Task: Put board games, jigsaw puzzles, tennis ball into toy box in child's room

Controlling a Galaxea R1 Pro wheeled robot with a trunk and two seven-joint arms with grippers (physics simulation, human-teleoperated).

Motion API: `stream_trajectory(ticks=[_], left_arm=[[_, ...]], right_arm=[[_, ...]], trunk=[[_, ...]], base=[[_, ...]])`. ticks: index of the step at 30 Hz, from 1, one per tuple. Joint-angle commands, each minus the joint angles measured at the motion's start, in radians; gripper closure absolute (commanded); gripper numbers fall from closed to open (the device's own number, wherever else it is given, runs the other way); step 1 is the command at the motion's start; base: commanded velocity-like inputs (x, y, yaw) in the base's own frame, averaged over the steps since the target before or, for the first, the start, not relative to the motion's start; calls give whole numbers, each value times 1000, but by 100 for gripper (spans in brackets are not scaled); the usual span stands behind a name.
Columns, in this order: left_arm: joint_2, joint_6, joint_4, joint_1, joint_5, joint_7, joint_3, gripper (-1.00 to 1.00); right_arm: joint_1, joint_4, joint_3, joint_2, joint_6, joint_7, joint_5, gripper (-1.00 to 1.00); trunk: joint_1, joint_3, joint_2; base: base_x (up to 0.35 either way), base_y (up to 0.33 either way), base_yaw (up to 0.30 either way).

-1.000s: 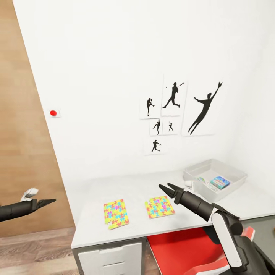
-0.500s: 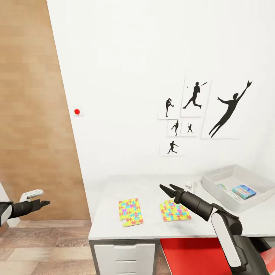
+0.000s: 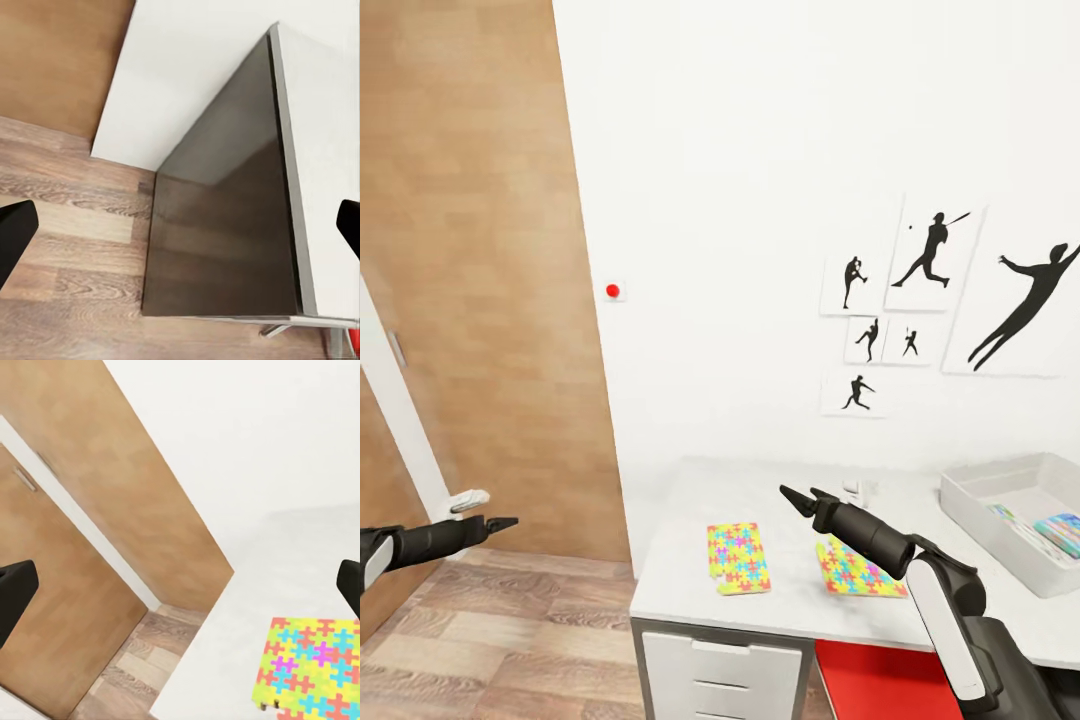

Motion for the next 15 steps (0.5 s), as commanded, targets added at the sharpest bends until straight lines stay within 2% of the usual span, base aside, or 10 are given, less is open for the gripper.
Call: stream_trajectory(ticks=[1,9,15], left_arm=[[-1,10,-1,0,-5,-10,8,-100],[1,7,-2,0,-5,-60,8,-100],[2,7,-2,0,-7,-91,8,-100]], right_arm=[[0,0,-1,0,6,1,-6,-100],[0,2,-2,-1,1,-2,-7,-100],[0,3,-4,-1,1,-3,-10,-100]], trunk=[[1,0,-1],[1,0,-1],[1,0,-1]], base=[[64,32,92],[33,21,35],[115,107,6]])
